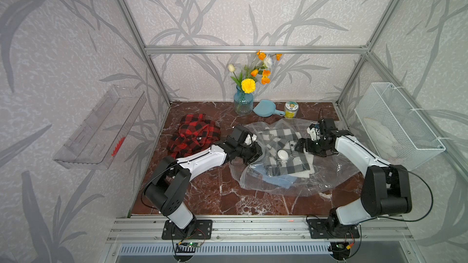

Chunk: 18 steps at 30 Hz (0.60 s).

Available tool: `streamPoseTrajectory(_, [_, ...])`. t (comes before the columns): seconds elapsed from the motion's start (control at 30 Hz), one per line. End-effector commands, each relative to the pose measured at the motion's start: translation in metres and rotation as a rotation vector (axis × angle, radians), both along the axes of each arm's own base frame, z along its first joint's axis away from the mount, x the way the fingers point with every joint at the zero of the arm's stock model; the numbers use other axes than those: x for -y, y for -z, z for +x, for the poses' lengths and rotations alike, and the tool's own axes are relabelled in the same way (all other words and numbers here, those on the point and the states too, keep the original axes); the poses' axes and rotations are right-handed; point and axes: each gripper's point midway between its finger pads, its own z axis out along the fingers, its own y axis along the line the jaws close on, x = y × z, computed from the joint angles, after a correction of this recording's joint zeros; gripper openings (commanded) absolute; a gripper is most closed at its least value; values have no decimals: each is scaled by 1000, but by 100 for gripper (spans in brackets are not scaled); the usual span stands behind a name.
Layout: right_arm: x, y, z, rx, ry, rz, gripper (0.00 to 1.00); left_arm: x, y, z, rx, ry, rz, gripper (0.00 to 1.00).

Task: Take the shirt out of the vacuum bag
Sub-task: Take out the shirt from the vacuum bag.

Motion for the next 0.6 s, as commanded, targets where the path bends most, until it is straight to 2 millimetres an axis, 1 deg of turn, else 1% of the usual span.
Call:
streamPoseTrajectory(0.0, [1, 4, -7, -28, -3, 6, 99, 2, -7, -4, 14, 23, -26, 53])
streamPoseTrajectory(0.17, [0, 3, -7, -27, -6, 6, 99, 4, 15, 4, 7, 7, 13, 53])
streamPoseTrajectory(0.27, [0, 3, -7, -28, -8, 3, 100, 6, 26, 14, 15, -11, 35, 52])
streamPoseTrajectory(0.37, [0, 4, -7, -29, -8, 7, 99, 11, 27, 29, 39, -42, 39, 52])
streamPoseTrajectory(0.47, [-1, 5, -8, -32, -7, 9, 99, 16, 22, 42, 63, -67, 31, 51])
streamPoseTrajectory(0.57, [0, 6, -8, -33, -9, 7, 99, 19, 19, 50, 78, -82, 28, 48])
